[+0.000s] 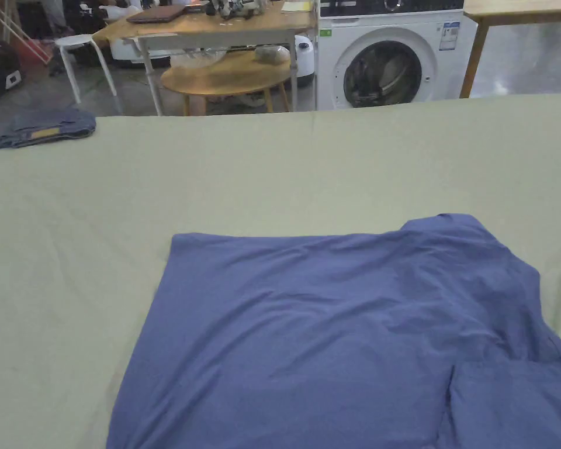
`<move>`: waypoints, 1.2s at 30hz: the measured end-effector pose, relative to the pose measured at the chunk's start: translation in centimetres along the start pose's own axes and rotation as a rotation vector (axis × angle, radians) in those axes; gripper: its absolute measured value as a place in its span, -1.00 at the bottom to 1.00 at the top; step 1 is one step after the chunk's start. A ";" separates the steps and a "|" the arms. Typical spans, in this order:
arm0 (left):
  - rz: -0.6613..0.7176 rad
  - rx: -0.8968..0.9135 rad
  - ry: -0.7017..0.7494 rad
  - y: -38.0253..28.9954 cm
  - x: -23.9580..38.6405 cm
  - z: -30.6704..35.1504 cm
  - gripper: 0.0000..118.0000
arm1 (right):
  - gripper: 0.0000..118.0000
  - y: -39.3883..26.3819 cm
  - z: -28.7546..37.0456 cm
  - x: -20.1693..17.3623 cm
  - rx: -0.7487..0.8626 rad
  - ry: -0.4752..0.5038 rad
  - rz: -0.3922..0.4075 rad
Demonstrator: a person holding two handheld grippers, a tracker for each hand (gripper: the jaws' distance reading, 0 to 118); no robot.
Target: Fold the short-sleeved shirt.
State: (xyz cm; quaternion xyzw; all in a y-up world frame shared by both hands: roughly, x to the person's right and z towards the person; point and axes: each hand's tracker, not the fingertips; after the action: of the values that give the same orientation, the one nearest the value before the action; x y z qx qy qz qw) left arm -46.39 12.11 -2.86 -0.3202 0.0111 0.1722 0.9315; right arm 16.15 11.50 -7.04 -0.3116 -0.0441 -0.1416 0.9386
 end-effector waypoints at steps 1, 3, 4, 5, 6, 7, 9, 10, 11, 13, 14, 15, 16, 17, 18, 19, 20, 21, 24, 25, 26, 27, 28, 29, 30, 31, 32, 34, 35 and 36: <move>-0.009 0.002 -0.007 0.0 -0.2 -0.2 -0.45 | 0.17 0.1 0.4 -0.5 -0.015 -0.001 0.033; -0.040 0.006 0.015 0.3 0.0 -0.1 0.69 | 0.41 -0.3 0.6 -1.1 -0.042 -0.047 0.102; -0.041 0.008 0.016 0.6 0.0 0.0 0.71 | 0.41 -0.4 1.1 -1.2 -0.027 -0.056 0.110; -0.039 0.009 0.010 1.1 0.1 0.3 0.70 | 0.41 -0.3 1.7 -0.7 -0.016 -0.045 0.102; -0.030 0.066 -0.015 1.5 0.3 0.9 0.70 | 0.41 0.0 2.2 -0.9 -0.007 -0.035 0.101; -0.023 0.105 -0.049 2.2 0.5 1.6 0.70 | 0.41 0.6 3.0 -1.6 0.034 -0.035 0.099; -0.036 0.162 -0.098 3.9 1.6 3.0 0.70 | 0.41 2.1 4.2 -2.3 0.103 0.009 0.103; -0.062 0.212 -0.090 4.7 2.3 3.9 0.70 | 0.41 3.1 4.6 -3.0 0.131 0.035 0.113; -0.087 0.266 -0.091 5.7 3.2 4.7 0.70 | 0.41 4.1 5.1 -4.0 0.150 0.060 0.130; -0.108 0.312 -0.128 7.5 4.8 6.0 0.70 | 0.41 6.0 5.7 -5.9 0.205 0.088 0.179; -0.118 0.343 -0.147 8.3 5.9 6.6 0.70 | 0.33 6.9 5.8 -7.2 0.231 0.111 0.202; -0.121 0.371 -0.162 8.8 6.6 7.0 0.70 | 0.15 7.6 5.9 -8.3 0.240 0.132 0.218; -0.128 0.389 -0.189 9.5 7.5 7.4 0.67 | -0.18 8.2 5.9 -9.5 0.254 0.153 0.232; -0.139 0.406 -0.211 10.0 8.2 7.7 0.49 | -0.71 8.7 5.6 -10.4 0.258 0.174 0.246; -0.142 0.402 -0.222 10.5 9.0 7.8 0.10 | -0.96 9.0 5.4 -11.3 0.262 0.178 0.258; -0.158 0.418 -0.202 10.7 9.7 7.9 -0.53 | -1.00 9.3 5.2 -12.2 0.263 0.195 0.284; -0.191 0.446 -0.182 10.9 10.4 8.1 -0.98 | -1.00 9.5 4.8 -13.1 0.260 0.210 0.302; -0.230 0.432 -0.162 11.0 11.1 8.1 -1.00 | -1.00 9.4 4.4 -13.4 0.256 0.206 0.315; -0.325 0.462 -0.012 10.8 12.6 7.9 -1.00 | -1.00 9.3 3.9 -14.9 0.243 0.216 0.369; -0.332 0.425 -0.062 11.0 12.8 7.8 -1.00 | -1.00 9.0 3.6 -15.2 0.247 0.218 0.371; -0.315 0.393 -0.040 10.8 12.5 7.5 -1.00 | -1.00 8.9 3.5 -15.5 0.248 0.218 0.373; -0.312 0.419 -0.038 10.7 12.6 7.5 -1.00 | -1.00 9.0 3.5 -15.6 0.240 0.221 0.378; -0.314 0.416 -0.043 10.7 12.1 7.6 -1.00 | -1.00 9.0 3.5 -15.7 0.238 0.223 0.379; -0.311 0.399 -0.038 10.6 11.8 7.5 -1.00 | -1.00 8.8 3.5 -15.8 0.241 0.227 0.375; -0.305 0.388 -0.027 10.4 11.1 7.3 -1.00 | -1.00 8.8 3.5 -15.7 0.240 0.234 0.370; -0.298 0.371 -0.018 10.1 10.4 7.3 -1.00 | -1.00 8.8 3.5 -15.4 0.232 0.247 0.365; -0.287 0.348 -0.008 9.7 9.6 7.2 -1.00 | -1.00 8.6 3.6 -15.2 0.231 0.250 0.364; -0.262 0.266 0.016 8.5 7.6 6.5 -0.99 | -1.00 8.0 3.6 -14.8 0.215 0.248 0.368; -0.239 0.204 0.027 7.8 6.4 6.0 -0.78 | -1.00 7.7 3.6 -14.5 0.202 0.244 0.369; -0.222 0.162 0.035 7.0 5.4 5.6 -0.49 | -1.00 7.4 3.5 -14.2 0.197 0.239 0.364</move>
State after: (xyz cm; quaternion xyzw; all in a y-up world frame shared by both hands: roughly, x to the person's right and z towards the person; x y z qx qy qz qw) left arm -44.12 22.30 -3.27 -0.2461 0.0056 0.0611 0.9673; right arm 4.79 22.69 -10.87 -0.2024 0.1105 -0.0008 0.9731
